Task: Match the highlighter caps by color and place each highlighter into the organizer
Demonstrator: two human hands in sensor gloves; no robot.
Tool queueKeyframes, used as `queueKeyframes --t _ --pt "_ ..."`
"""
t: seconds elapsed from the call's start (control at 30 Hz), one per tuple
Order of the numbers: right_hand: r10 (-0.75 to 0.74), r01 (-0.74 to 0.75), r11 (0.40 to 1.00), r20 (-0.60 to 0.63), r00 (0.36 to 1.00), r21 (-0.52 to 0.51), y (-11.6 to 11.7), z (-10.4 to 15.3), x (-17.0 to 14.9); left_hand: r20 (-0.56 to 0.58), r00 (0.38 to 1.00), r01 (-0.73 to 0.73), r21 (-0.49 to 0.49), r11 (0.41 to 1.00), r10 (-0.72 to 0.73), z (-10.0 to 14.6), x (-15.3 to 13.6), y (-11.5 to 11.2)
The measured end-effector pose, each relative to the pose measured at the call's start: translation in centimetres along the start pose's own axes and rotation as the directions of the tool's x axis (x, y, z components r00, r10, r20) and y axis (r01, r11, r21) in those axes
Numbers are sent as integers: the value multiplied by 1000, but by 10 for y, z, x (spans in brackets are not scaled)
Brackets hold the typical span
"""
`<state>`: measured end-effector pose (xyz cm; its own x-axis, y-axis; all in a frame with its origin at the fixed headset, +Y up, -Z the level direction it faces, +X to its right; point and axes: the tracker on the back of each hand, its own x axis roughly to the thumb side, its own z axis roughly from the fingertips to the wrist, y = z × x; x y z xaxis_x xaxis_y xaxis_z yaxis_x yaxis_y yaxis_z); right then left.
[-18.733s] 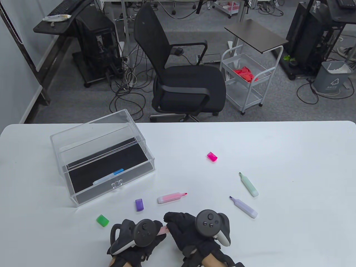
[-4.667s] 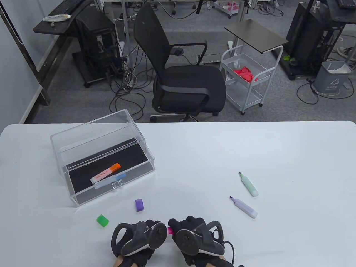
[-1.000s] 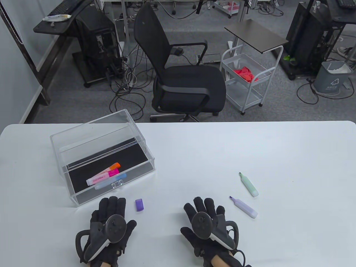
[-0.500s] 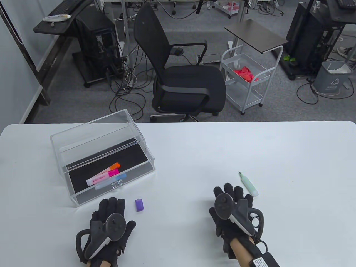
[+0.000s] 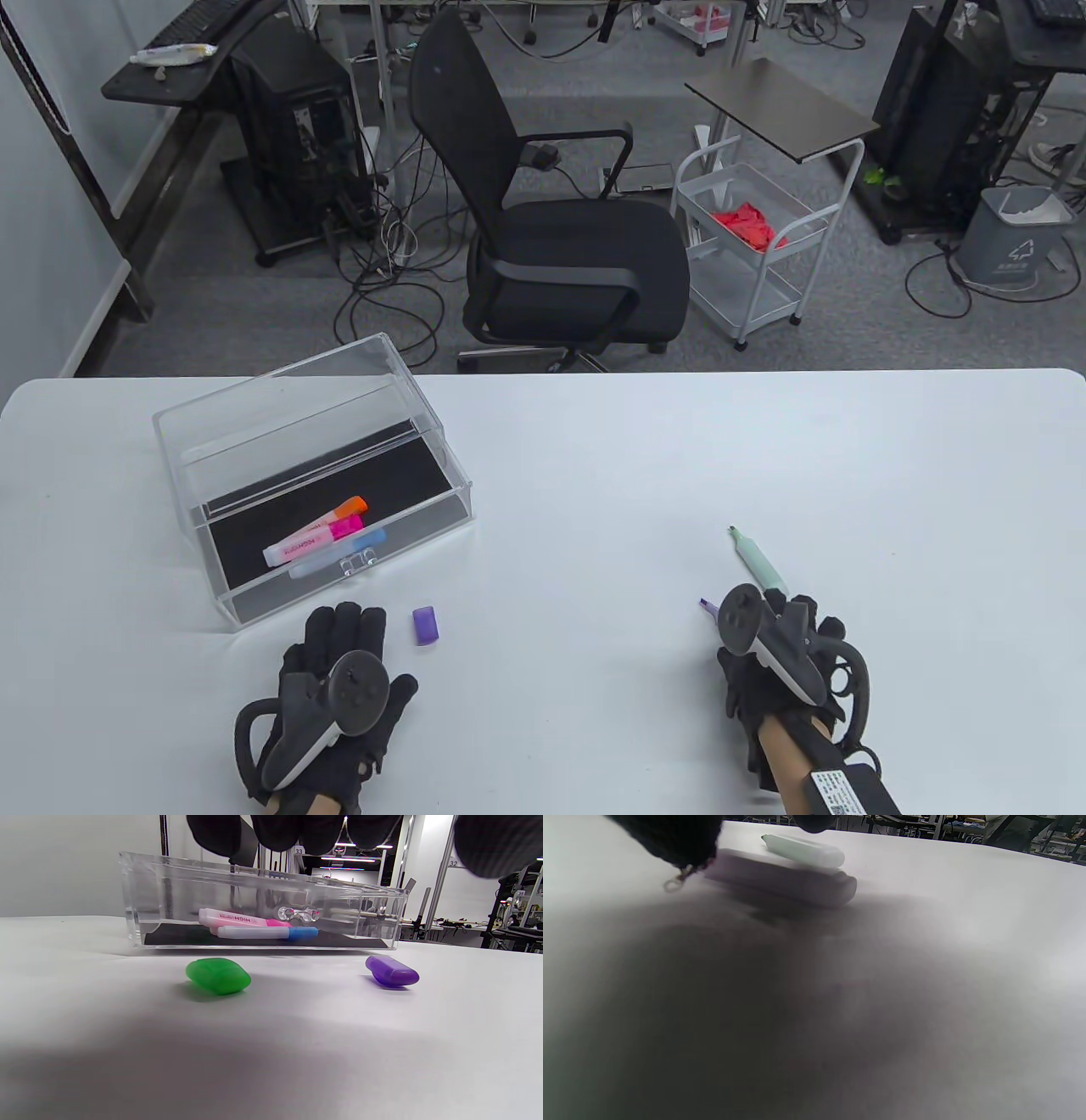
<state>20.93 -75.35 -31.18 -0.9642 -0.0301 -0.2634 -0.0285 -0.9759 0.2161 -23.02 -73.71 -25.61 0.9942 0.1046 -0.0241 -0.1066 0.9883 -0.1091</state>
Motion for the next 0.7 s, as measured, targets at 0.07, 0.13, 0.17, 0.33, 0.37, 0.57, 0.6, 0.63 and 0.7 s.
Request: queueKeyframes --t 0.07,0.13,0.17,0.33,0.37,0.57,0.6,0.63,0.7 --pt "2 -2 1000 5 1000 9 4 -3 1 4 1000 1 -6 1000 -1 0 1 -1" --pt "17 -17 1000 -6 1000 23 9 -6 1 7 1000 5 -14 1000 -5 0 3 -2" --pt "20 -20 999 -13 1000 31 11 -8 0 9 1000 9 -18 1000 -8 0 4 -2" --pt "25 -25 1000 -21 999 -2 12 -12 3 10 1000 12 -19 1000 -12 -1 4 -3" --pt "35 -35 999 -23 999 -11 12 -13 4 10 1000 12 -19 1000 -12 -1 4 -3" --pt "126 -126 992 -16 992 -16 11 -16 13 8 1000 7 -19 1000 -7 0 4 -3" --pt "152 -152 988 0 988 -19 11 -16 16 9 1000 7 -20 1000 -7 0 4 -3" --pt "193 -192 981 21 981 -29 14 -17 18 10 1000 7 -21 1000 -7 0 4 -3" --pt "270 -268 962 41 962 -49 15 -17 21 12 1000 8 -22 1000 -8 0 4 -3"
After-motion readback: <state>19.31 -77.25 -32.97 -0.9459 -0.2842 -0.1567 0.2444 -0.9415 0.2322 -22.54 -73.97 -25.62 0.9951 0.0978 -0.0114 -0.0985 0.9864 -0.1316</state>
